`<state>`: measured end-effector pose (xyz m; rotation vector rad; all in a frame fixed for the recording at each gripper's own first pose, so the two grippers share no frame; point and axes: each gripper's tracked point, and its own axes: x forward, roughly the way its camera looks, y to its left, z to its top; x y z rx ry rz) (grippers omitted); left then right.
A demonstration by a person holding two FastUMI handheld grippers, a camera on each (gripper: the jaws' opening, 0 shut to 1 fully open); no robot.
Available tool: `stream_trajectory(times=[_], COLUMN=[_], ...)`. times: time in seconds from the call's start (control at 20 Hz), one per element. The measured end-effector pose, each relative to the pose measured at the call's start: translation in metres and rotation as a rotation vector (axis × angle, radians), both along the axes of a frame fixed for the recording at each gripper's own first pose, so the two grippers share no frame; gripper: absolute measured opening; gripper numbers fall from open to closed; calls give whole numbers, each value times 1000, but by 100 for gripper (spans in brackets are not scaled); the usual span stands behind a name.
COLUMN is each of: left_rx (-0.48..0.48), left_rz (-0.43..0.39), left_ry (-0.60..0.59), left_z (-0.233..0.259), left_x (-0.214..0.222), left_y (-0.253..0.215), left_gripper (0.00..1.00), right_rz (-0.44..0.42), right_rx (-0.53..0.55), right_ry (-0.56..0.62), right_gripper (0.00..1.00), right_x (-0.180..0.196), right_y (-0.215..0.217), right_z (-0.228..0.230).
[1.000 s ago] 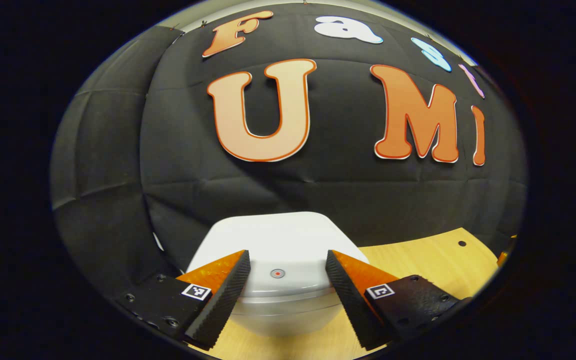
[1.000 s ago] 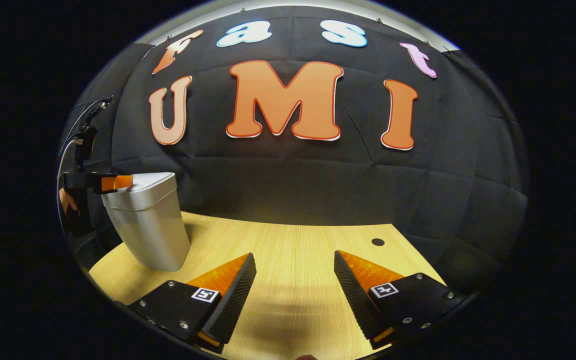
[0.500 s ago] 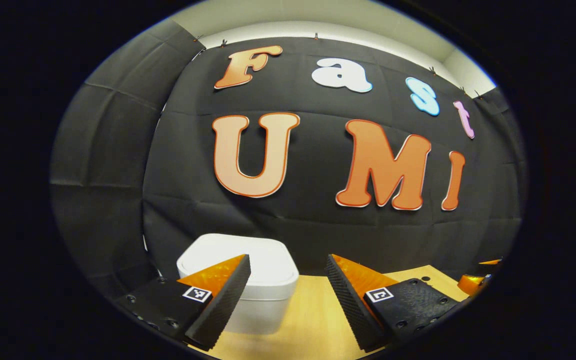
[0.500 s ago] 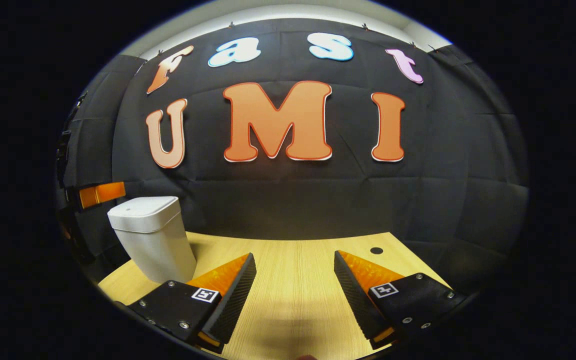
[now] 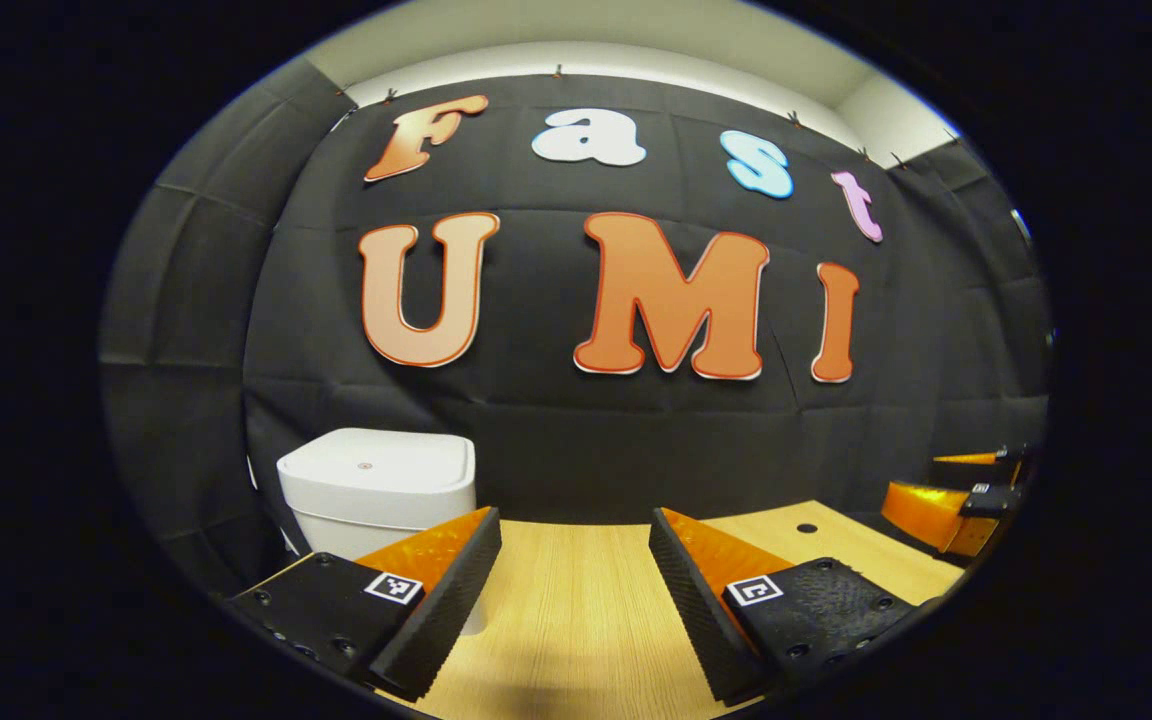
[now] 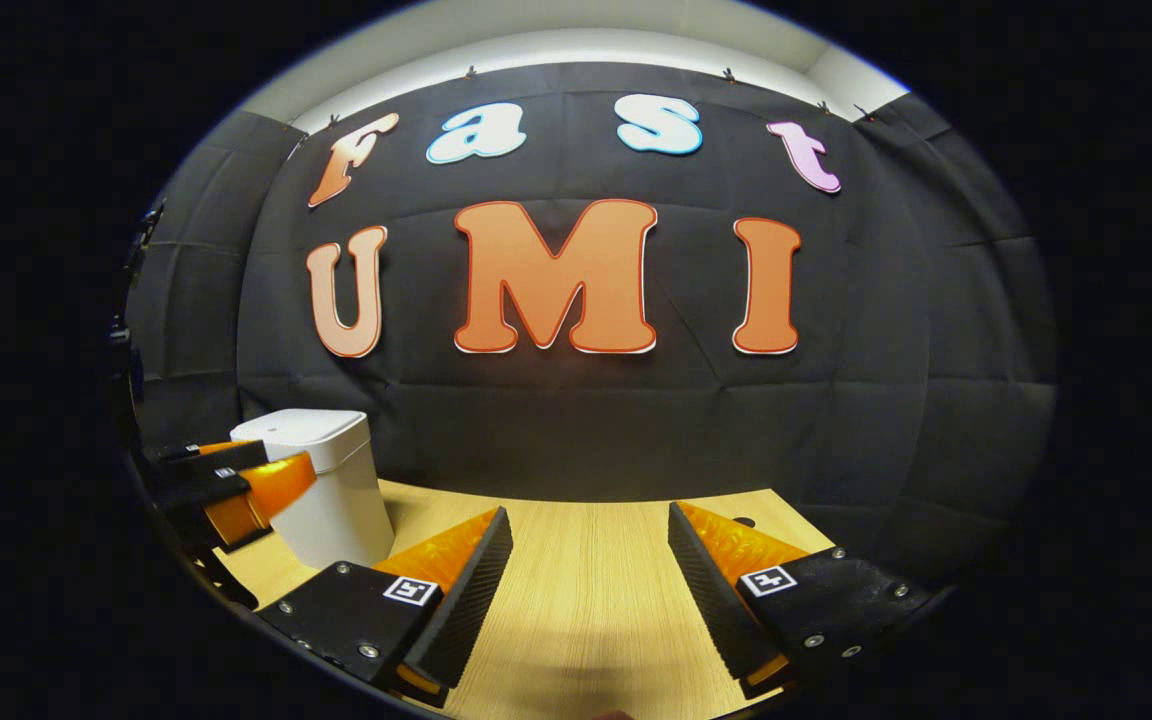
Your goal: Press the lid of the desktop garbage bin to open it, pick up the crumpled paper on the desktop and throw it into the bin, then pick up the pop can on the desktop and drop it into the bin, and finally close the garbage bin lid.
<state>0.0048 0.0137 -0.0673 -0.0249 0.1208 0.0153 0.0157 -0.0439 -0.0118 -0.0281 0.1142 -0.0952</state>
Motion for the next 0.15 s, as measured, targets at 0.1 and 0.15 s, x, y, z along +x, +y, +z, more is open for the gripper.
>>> stream_trajectory(times=[0.1, 0.15], left_rx=[17, 26], left_rz=[-18, -21], left_ry=[25, 29], left_z=[-10, -11], left_x=[-3, -5], left_y=[-11, -12], left_gripper=[94, 94], right_rz=[0, -2], right_rx=[0, 3], right_ry=[5, 6], right_gripper=[94, 94], right_x=[-2, -3], right_y=[0, 1], right_z=[-4, -5])
